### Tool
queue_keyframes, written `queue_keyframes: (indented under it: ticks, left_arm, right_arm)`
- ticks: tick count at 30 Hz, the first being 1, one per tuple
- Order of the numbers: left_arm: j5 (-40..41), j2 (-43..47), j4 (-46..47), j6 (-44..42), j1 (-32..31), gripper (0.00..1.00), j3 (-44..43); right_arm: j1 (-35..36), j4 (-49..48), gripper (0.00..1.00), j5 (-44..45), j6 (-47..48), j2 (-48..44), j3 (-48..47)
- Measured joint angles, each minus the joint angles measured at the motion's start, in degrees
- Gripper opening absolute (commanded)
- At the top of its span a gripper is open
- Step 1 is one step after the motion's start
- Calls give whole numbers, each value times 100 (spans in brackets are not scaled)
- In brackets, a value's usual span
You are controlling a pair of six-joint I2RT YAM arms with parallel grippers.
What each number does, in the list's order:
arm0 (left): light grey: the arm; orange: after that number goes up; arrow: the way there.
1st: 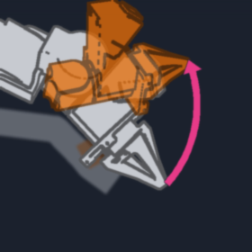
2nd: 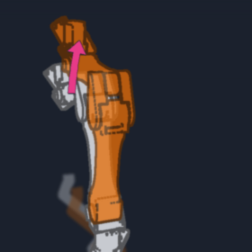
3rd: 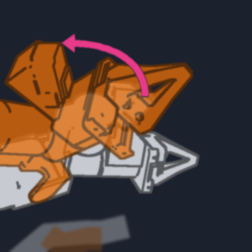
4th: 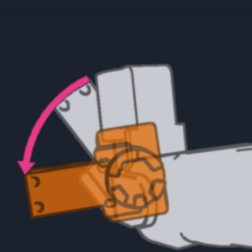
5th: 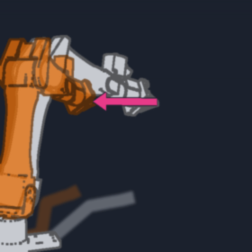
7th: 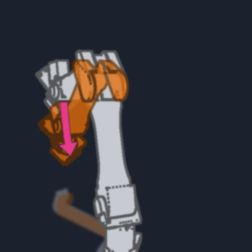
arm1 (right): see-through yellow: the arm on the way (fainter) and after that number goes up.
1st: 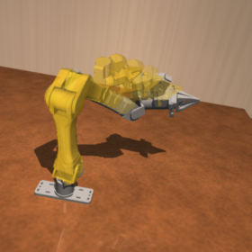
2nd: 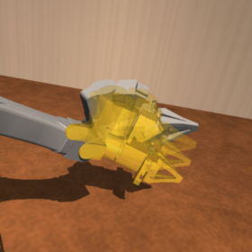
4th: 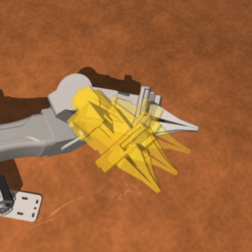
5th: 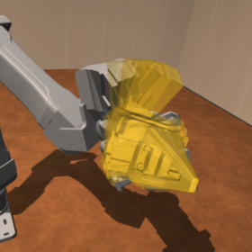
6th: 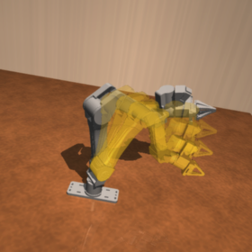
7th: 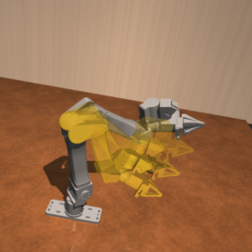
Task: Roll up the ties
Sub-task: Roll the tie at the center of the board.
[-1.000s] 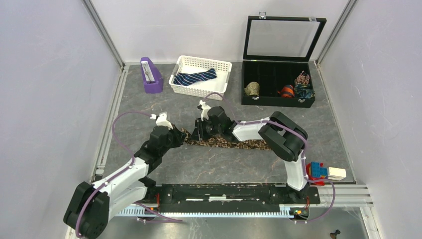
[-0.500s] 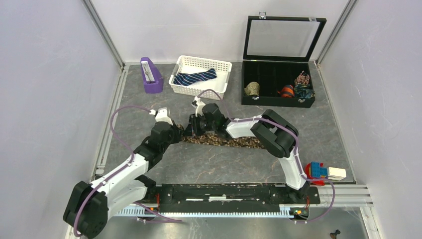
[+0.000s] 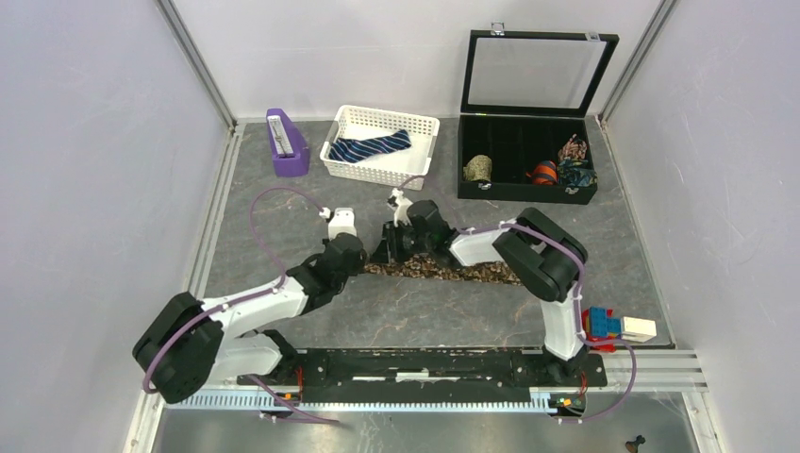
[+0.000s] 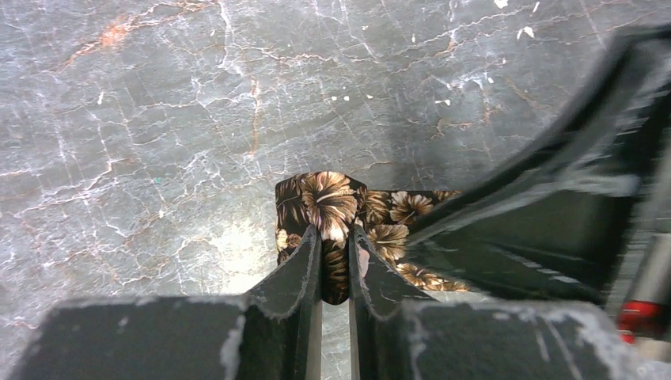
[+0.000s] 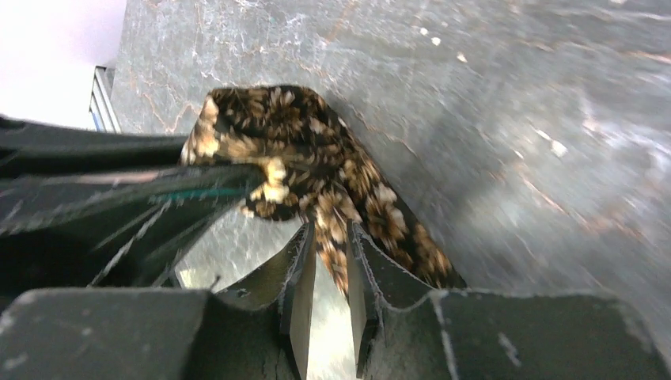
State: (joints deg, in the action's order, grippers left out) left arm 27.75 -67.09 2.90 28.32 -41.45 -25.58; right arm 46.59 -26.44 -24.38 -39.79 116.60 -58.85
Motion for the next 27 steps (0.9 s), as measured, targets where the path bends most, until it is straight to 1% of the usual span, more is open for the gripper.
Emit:
queue_keyframes:
  ticks: [6, 10, 13, 19, 27]
  left_arm:
    - [522, -267, -31, -83, -304, 2, -96]
    - [761, -452, -120, -170, -481, 2, -275]
    - [975, -492, -400, -254, -638, 3, -494]
    - [1113, -459, -726, -485, -686, 4, -813]
    - [1287, -490, -933, -619, -708, 4, -822]
  right_arm:
    - [-369, 96, 28, -46, 208, -841, 662]
    - [-520, 195, 27, -57, 356, -1255, 782]
    - [-562, 225, 27, -59, 452, -1456, 828]
    - [-651, 260, 27, -61, 544, -1539, 966]
    - [-925, 402, 28, -55, 603, -1672, 1322]
